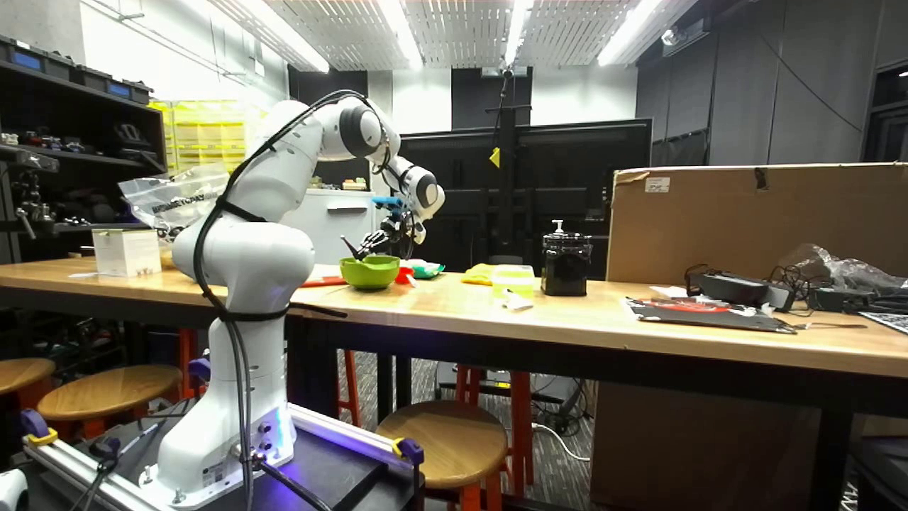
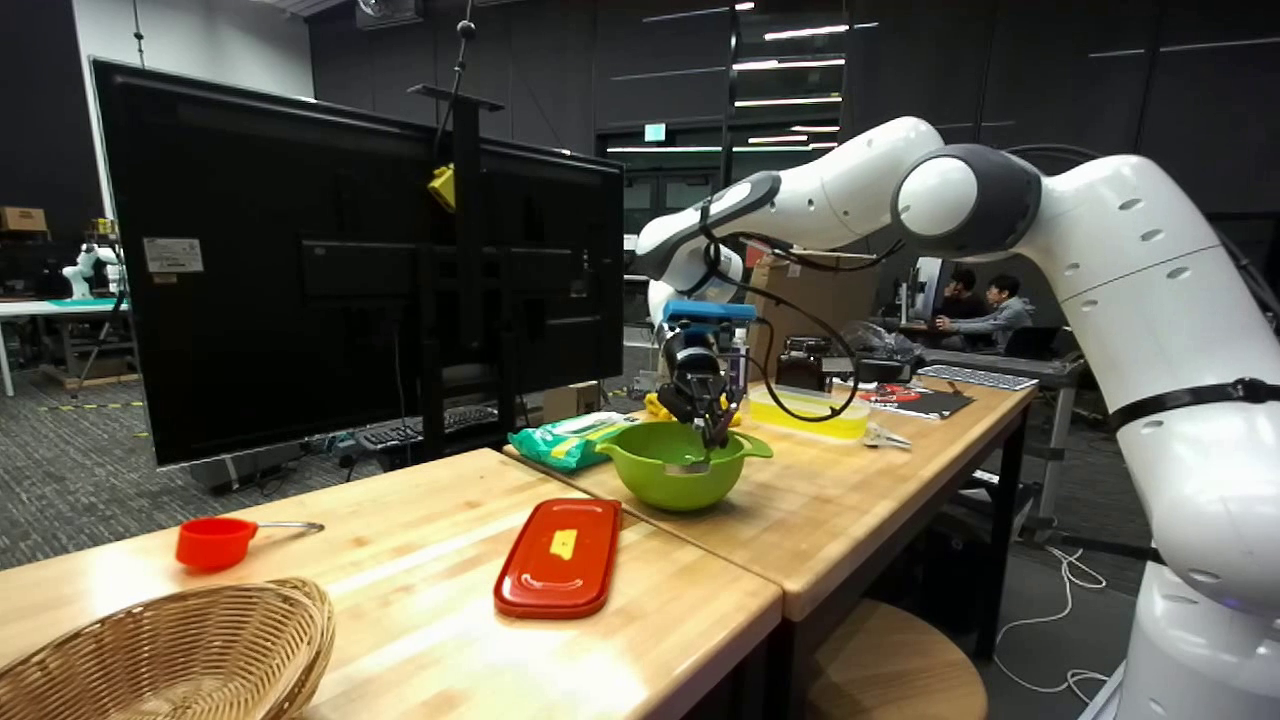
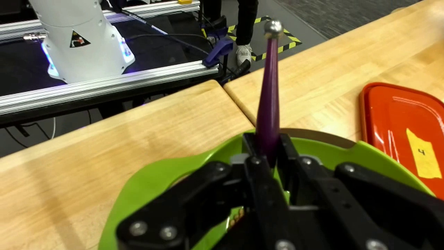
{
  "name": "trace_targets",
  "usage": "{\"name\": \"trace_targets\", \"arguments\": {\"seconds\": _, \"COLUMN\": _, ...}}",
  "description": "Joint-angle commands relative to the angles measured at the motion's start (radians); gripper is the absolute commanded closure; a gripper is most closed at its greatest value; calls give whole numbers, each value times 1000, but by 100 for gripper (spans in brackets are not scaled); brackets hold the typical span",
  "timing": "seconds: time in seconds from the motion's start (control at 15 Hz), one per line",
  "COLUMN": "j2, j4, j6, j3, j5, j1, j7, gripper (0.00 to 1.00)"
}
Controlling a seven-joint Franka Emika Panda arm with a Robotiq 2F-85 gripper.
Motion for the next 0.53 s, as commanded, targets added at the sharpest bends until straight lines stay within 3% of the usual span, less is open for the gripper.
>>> {"name": "trace_targets", "arguments": {"seconds": 0.0, "j2": -58, "j4": -82, "j6": 12, "j3": -1, "j5": -19, "j1": -3, "j7": -36, "gripper": 96}}
{"name": "trace_targets", "arguments": {"seconds": 0.47, "j2": -43, "j4": -86, "j6": 5, "j3": 1, "j5": -22, "j1": -5, "j7": -69, "gripper": 96}}
